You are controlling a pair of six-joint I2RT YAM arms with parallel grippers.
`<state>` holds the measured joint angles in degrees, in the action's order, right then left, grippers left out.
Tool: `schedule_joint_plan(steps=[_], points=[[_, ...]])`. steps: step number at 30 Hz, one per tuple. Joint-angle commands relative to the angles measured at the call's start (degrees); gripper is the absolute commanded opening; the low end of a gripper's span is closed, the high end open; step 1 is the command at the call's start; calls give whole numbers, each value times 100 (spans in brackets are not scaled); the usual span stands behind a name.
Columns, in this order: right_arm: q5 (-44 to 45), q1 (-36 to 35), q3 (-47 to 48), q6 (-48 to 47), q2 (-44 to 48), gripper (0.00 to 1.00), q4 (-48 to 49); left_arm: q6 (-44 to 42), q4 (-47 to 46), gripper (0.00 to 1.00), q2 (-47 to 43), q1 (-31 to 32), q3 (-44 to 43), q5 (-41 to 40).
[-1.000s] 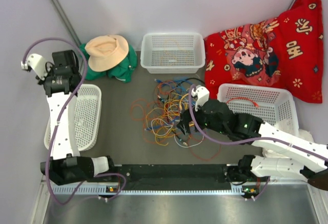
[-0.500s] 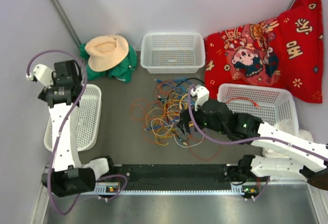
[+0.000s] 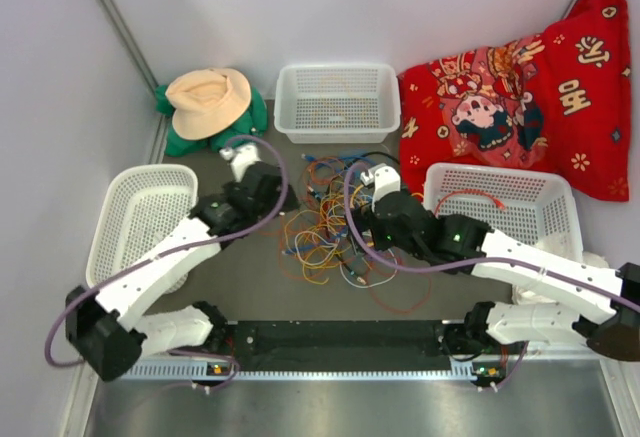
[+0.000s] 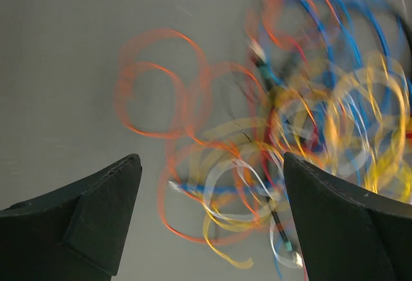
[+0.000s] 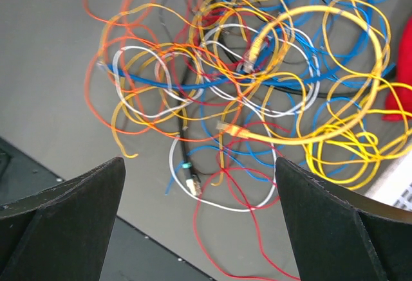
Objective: Untangle the cables
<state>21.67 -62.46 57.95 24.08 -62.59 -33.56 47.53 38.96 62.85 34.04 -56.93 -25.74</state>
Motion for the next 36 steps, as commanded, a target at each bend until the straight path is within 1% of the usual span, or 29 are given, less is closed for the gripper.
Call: schedule_joint_plan(steps=[1, 4, 8, 13, 18, 19, 22, 25, 26, 29, 31, 33, 34, 35, 36], points=[[338, 41, 234, 114, -201, 99, -106, -69, -880, 96, 594, 1198, -12, 279], [320, 41, 216, 281, -298, 99, -151, 185, -1083, 99, 948, 1447, 251, 446], [285, 41, 181, 422, -307, 99, -256, 327, -1723, 99, 1080, 1456, 761, 605], [285, 41, 137, 519, -263, 99, -396, 380, -1830, 99, 1422, 1447, 1008, 97], [294, 41, 67, 572, -236, 99, -485, 362, -2023, 98, 1976, 1325, 1061, -54], [303, 41, 67, 581, -228, 99, -485, 371, -2085, 98, 2046, 1289, 1078, -19], [338, 41, 49, 572, -193, 99, -537, 354, -2375, 92, 2293, 1210, 1166, 147], [355, 41, 41, 563, -157, 99, -573, 319, -2568, 76, 2495, 1192, 1140, 341], [364, 41, 41, 563, -149, 99, -581, 301, -2612, 64, 2513, 1192, 1140, 385], [390, 40, 41, 572, -131, 99, -608, 292, -2613, 45, 2400, 1192, 1105, 438], [426, 41, 67, 581, -105, 99, -643, 213, -2595, 23, 2215, 1192, 1078, 455], [513, 41, 93, 590, -61, 99, -678, 91, -2525, 0, 1768, 1192, 1000, 490], [566, 41, 111, 581, 9, 99, -704, 20, -2508, 0, 1583, 1192, 964, 578], [645, 49, 163, 572, 62, 99, -739, -137, -2525, 0, 1146, 1210, 903, 631], [802, 41, 181, 537, 115, 99, -757, -208, -2551, 0, 907, 1201, 868, 701]])
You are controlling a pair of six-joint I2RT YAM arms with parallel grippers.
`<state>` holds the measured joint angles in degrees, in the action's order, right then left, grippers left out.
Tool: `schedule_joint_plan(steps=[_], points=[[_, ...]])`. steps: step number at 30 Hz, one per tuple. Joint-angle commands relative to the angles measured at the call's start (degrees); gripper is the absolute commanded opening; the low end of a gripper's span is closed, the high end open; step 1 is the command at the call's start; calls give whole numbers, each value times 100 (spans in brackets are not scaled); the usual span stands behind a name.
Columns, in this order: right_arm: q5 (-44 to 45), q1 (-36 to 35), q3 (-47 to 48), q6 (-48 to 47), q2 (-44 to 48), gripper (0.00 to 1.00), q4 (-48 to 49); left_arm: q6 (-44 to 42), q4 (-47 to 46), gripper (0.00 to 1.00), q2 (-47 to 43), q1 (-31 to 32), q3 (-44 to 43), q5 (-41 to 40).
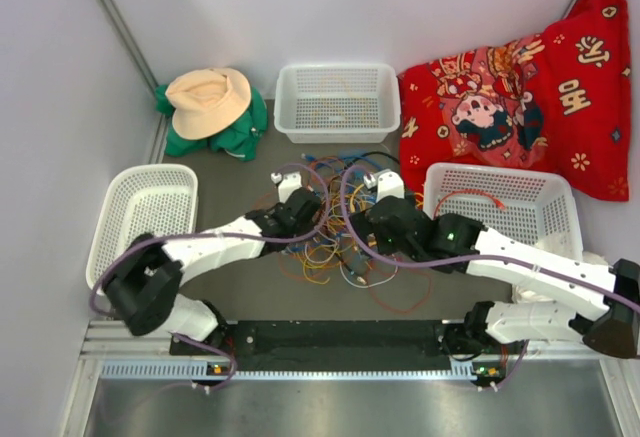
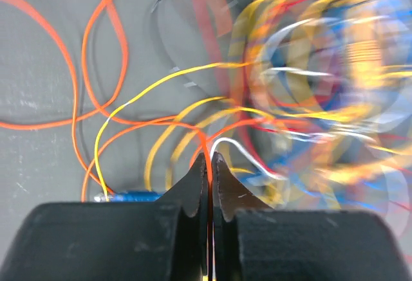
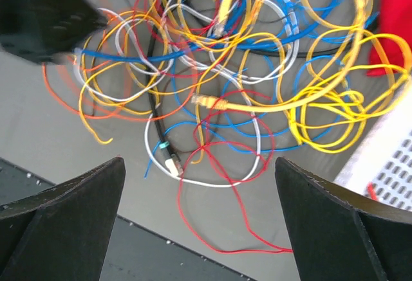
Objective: Untangle the cables
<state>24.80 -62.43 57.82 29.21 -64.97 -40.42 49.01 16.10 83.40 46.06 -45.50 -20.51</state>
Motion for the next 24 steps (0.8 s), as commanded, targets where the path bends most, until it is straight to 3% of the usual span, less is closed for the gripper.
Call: schedule_joint_plan(steps=[1, 6, 11, 15, 24], points=[[569, 38, 212, -3, 501, 99, -80, -453, -317, 0, -1394, -1, -310, 345], [912, 38, 212, -266, 1143, 99, 210, -1148, -678, 0, -2687, -10, -740, 882], [694, 38, -7, -504, 2090, 99, 1174, -1569, -187, 0, -2768, 8, -1828, 1478], [-16, 38, -201, -715, 2567, 98, 1967, -1790, 77, 0, -2566, -1, -2533, 2023], [-1248, 38, -87, -891, 1708, 90, 2539, -1773, 315, 0, -1977, -1, -3562, 2552]])
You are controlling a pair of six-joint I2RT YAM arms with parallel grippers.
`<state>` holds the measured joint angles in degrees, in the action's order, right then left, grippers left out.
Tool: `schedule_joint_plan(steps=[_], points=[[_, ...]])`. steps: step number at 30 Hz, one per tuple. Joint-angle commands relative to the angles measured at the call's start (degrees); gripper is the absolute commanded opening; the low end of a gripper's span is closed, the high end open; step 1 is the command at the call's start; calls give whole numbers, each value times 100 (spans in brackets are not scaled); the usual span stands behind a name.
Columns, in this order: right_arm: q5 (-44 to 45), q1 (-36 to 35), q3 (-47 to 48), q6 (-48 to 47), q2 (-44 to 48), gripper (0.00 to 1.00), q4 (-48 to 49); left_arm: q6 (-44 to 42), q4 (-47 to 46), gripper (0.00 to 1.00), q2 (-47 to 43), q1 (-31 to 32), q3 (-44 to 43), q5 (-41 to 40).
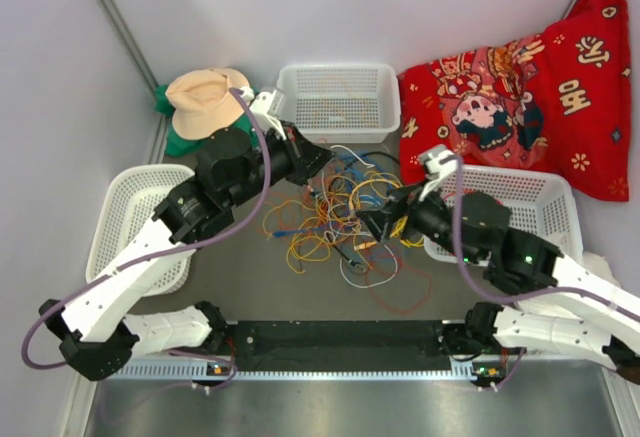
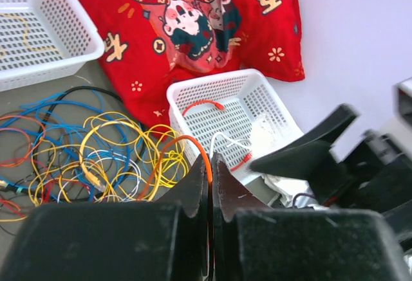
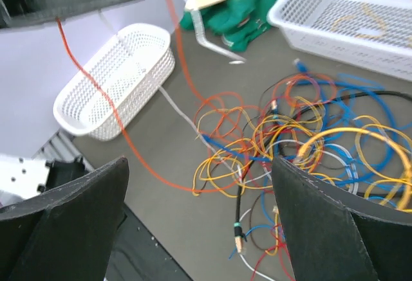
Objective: Untangle the cables
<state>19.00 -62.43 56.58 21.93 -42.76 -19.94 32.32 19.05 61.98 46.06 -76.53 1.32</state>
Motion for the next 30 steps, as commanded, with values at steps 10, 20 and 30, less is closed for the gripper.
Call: schedule_joint_plan(steps=[10, 20, 30], points=[[-855, 38, 20, -541, -1418, 79, 1476, -41, 11, 0, 429, 8, -749, 483], [-389, 38, 46, -681, -2455, 54, 2557, 29, 46, 0, 456, -1, -749, 518], [349, 38, 932, -567, -1816, 0, 776, 117, 922, 49, -176, -1, -346, -2158]])
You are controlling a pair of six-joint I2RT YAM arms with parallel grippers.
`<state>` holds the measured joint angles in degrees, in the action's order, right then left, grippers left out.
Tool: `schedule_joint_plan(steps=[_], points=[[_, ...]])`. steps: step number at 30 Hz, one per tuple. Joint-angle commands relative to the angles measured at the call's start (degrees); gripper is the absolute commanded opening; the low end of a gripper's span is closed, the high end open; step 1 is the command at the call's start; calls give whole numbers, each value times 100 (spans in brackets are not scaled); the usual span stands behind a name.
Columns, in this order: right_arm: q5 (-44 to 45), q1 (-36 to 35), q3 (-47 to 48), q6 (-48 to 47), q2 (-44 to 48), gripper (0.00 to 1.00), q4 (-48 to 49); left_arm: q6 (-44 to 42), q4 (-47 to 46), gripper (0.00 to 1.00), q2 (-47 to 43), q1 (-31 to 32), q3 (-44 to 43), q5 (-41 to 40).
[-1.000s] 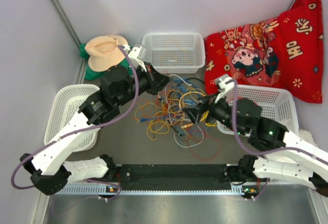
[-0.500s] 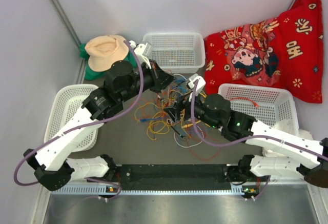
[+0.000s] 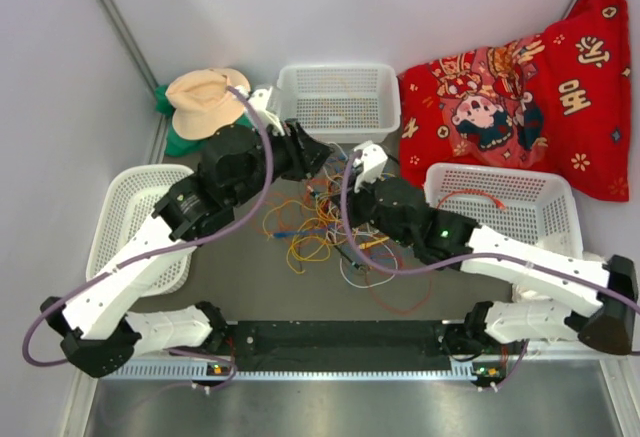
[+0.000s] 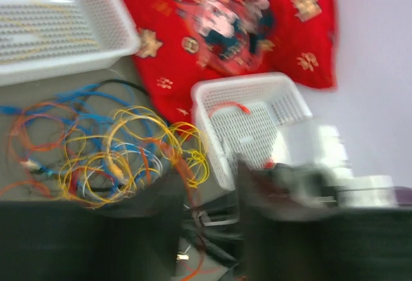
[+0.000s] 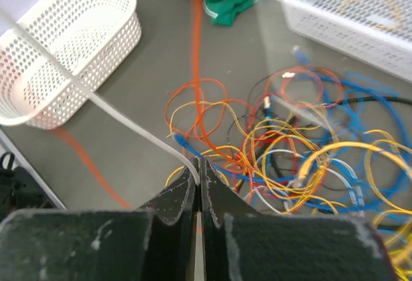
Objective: Untangle the cables
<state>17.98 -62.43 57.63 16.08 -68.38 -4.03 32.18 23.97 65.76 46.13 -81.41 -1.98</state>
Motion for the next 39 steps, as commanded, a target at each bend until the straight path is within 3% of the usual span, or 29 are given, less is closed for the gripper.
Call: schedule_joint_plan(steps=[1, 2, 3, 6, 11, 14, 16, 19, 21, 23, 27, 30, 34, 39], points=[[478, 38, 1316, -16, 825, 0, -1506, 191, 564, 65, -616, -16, 247, -2215], [540, 38, 1608, -78, 887, 0, -1835, 227, 670, 96, -660, -8, 292, -2767], [584, 38, 1890, -113, 879, 0, -2134, 236, 827, 99, -722, -16, 353, -2903], [777, 47, 3215, -166, 730, 0, -3242, 375, 1021, 99, -792, -16, 616, -3282], [786, 38, 4168, -166, 537, 0, -3928, 482, 830, 99, -1178, -16, 1301, -3898], [699, 38, 4537, -131, 448, 0, -4009, 193, 102, 99, -1460, -7, 1759, -3276], [559, 38, 4783, -79, 378, 0, -4018, 8, -451, 99, -1679, -16, 2154, -2433], [444, 38, 5161, 0, 168, 0, -4167, 25, -1795, 99, -2040, -7, 2742, -1693], [408, 38, 5328, 71, 97, 0, -4255, -89, -3165, 99, -2329, -7, 3312, -1281], [321, 38, 5321, 176, 70, 0, -4281, -195, -4367, 99, -2374, 1, 3630, -464], [198, 38, 5434, 378, -8, 0, -4404, -440, -5311, 99, -2015, 132, 3886, 398], [66, 38, 5644, 554, -149, 0, -4632, -878, -5718, 99, -1637, 439, 3791, 646], [-49, 30, 5830, 730, -290, 0, -4870, -1767, -5588, 99, -1092, 1063, 3395, 611], [-75, 38, 5804, 792, -325, 0, -4967, -2093, -5771, 99, -600, 1381, 3201, 532]])
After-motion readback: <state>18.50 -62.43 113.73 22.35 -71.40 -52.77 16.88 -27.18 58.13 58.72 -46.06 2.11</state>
